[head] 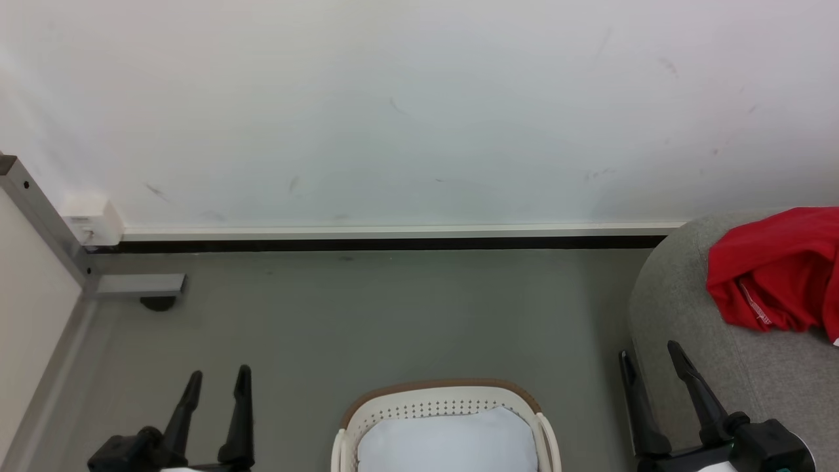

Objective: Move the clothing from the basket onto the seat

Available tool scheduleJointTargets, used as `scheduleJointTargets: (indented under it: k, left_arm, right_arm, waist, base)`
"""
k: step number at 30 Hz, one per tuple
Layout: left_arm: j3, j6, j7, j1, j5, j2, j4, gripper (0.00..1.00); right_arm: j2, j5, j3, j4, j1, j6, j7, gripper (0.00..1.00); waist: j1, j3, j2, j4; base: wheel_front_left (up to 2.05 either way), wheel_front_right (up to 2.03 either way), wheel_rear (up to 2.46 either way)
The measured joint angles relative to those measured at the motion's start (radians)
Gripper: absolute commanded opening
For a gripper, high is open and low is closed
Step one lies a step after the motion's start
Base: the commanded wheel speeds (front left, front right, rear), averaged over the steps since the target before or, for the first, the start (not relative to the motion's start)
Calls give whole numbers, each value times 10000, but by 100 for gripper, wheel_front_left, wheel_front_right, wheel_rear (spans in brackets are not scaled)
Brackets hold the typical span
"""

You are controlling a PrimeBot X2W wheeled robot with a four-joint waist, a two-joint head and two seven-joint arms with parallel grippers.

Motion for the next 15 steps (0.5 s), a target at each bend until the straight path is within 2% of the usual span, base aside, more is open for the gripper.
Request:
scheduleJointTargets:
  k: [2, 3, 8, 15]
  left_arm:
    - [40, -50, 0, -1, 48, -25, 10, 100]
    - [44, -63, 0, 0, 59, -33, 29, 0]
    - [23, -50, 111, 172, -134, -159, 416, 0]
    - [140, -50, 506, 125, -1331, -192, 481, 0]
  right_arm:
    - [0, 2, -2, 12, -7, 0, 0, 100]
    - [0, 2, -2, 23, -9, 0, 0, 0]
    - [-2, 157, 29, 330, 291, 2, 56, 0]
    - [-75, 1586, -79, 393, 269, 0, 326, 0]
  waist:
    - [0, -4, 0, -11]
    - [0, -6, 0, -18]
    - [0, -6, 0, -13]
    - [0, -6, 0, 2]
  base:
    - [0, 0, 0]
    - [0, 0, 0]
    - [0, 0, 0]
    - [0, 0, 0]
